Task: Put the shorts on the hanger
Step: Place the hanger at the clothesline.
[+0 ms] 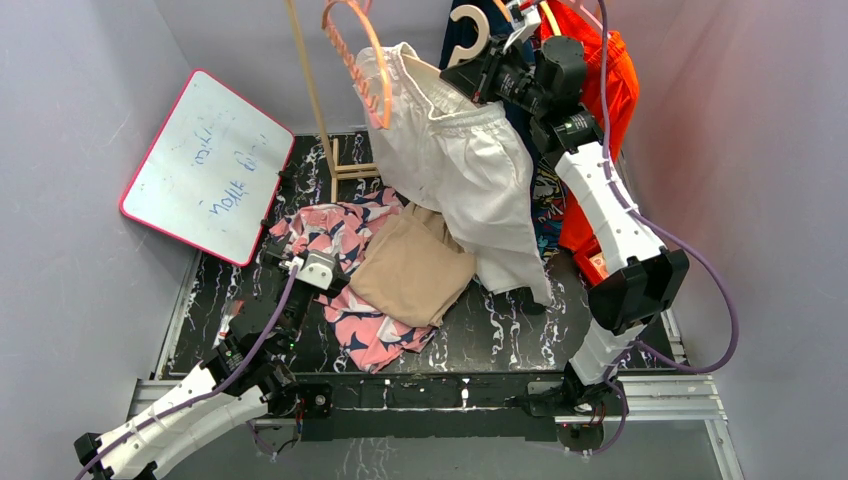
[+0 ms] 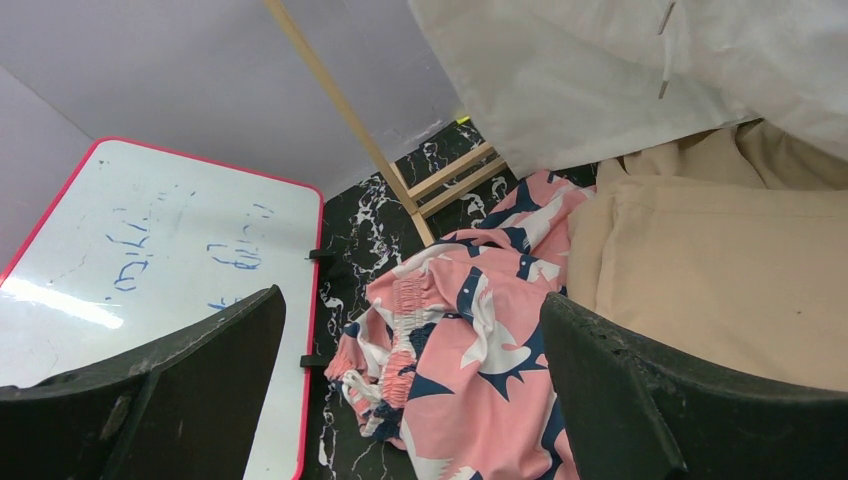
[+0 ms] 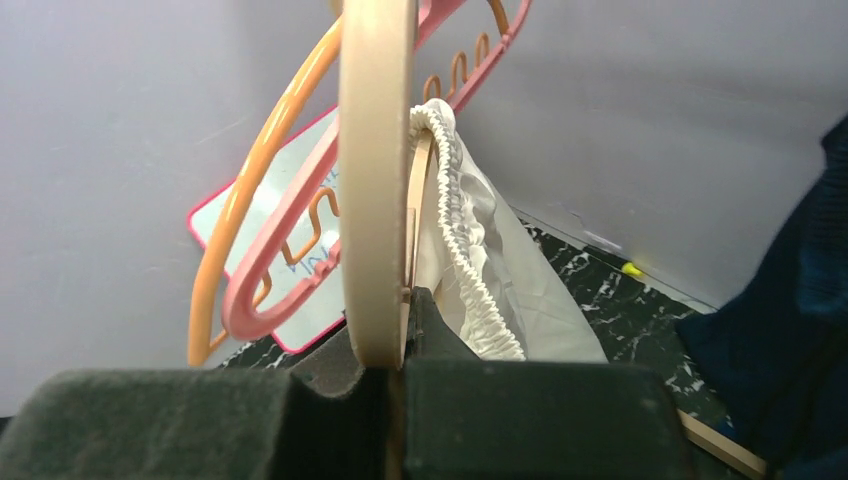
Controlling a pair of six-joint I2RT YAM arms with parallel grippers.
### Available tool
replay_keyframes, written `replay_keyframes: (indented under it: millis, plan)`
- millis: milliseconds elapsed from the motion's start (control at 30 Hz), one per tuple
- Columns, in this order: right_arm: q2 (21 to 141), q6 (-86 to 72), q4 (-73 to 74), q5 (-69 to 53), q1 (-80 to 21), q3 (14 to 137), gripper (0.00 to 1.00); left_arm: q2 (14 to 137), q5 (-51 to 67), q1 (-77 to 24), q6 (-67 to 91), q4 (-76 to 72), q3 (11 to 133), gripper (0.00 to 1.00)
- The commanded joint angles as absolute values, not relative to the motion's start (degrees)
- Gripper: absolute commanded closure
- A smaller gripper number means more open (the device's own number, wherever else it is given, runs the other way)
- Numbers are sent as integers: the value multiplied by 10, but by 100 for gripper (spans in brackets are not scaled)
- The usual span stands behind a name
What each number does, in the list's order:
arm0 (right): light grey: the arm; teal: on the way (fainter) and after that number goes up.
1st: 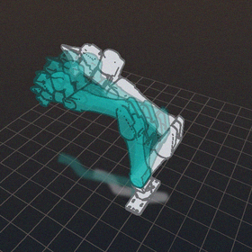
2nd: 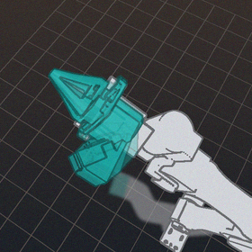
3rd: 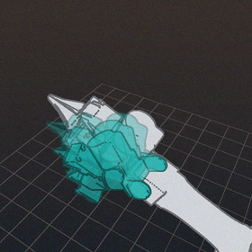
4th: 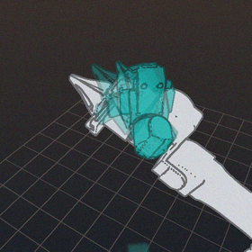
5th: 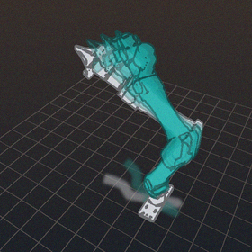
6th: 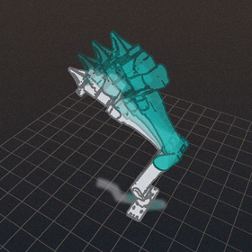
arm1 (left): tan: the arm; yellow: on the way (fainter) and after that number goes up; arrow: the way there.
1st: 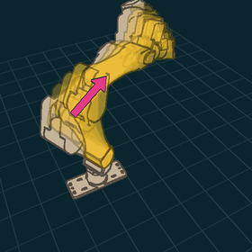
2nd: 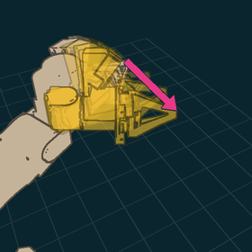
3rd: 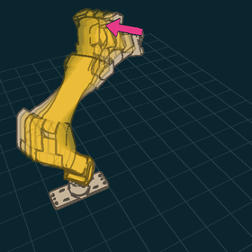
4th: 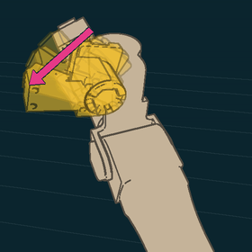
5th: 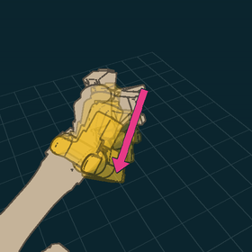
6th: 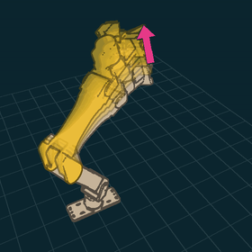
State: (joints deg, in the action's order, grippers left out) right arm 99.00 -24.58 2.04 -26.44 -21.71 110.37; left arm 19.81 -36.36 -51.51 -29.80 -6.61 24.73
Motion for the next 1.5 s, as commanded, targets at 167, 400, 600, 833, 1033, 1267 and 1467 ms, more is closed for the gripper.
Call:
replay_keyframes:
  millis: [167,400,600,833,1033,1267,1467]
  plan:
    - [947,-222,-25,-203,-227,1122,100,194,-361,-516,-299,-74,250,2]
    - [911,-172,25,-47,-218,1108,100,196,-359,-517,-297,-76,249,2]
    - [950,-183,10,-73,-205,1150,100,197,-358,-517,-296,-75,250,2]
    - [1033,-203,12,-85,-201,1259,100,193,-358,-516,-300,-78,248,2]
    - [1073,-219,-10,-73,-199,1283,100,194,-355,-516,-299,-78,248,2]
    - [1077,-265,-130,-83,-200,1246,100,203,-357,-516,-299,-75,249,2]
    - [1096,-309,-170,-79,-199,1263,100,214,-356,-516,-301,-75,248,2]
